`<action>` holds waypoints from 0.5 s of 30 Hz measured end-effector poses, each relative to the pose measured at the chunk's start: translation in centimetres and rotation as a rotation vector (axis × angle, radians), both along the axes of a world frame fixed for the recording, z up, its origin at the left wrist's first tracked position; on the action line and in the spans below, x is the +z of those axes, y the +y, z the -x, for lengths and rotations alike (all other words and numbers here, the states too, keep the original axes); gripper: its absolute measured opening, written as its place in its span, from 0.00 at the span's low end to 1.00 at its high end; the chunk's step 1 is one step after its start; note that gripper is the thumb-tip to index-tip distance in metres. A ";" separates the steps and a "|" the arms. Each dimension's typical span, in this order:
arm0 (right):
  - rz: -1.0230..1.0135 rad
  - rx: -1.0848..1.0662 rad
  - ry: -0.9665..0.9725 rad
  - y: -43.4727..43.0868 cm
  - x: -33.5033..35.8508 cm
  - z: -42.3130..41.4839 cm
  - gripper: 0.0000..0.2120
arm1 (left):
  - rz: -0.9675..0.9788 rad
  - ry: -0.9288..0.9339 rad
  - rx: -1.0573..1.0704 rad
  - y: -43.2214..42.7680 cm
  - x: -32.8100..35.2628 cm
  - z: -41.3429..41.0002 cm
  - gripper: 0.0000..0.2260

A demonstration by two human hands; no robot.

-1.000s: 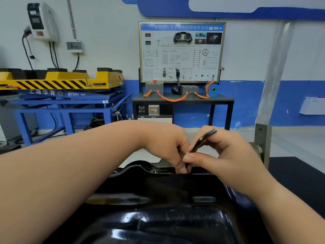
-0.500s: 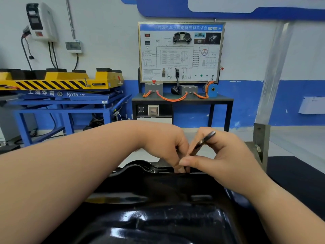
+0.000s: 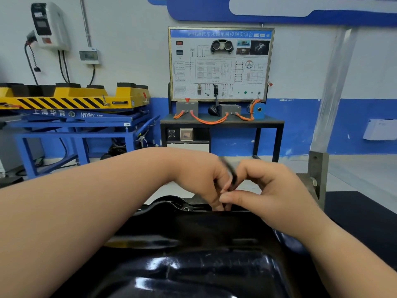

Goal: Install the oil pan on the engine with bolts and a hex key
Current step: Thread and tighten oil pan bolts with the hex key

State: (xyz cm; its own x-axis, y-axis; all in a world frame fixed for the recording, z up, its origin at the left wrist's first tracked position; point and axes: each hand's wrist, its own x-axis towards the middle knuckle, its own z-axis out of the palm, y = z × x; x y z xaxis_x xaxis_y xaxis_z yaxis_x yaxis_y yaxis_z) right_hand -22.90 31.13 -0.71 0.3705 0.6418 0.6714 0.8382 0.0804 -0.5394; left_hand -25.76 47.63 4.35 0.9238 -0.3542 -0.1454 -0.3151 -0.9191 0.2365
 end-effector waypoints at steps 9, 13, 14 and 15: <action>0.080 0.170 0.141 -0.8 0.3 -0.3 0.10 | -0.012 0.000 -0.027 0.0 0.0 0.0 0.10; 0.065 0.100 0.090 -0.4 0.3 0.0 0.07 | -0.007 0.001 -0.014 0.0 0.0 0.0 0.13; 0.065 0.073 0.052 -0.4 0.2 0.0 0.06 | -0.007 0.001 -0.008 0.0 0.0 -0.1 0.14; 0.058 0.049 0.016 -0.3 0.1 0.0 0.04 | -0.006 0.001 -0.005 -0.1 0.1 0.0 0.15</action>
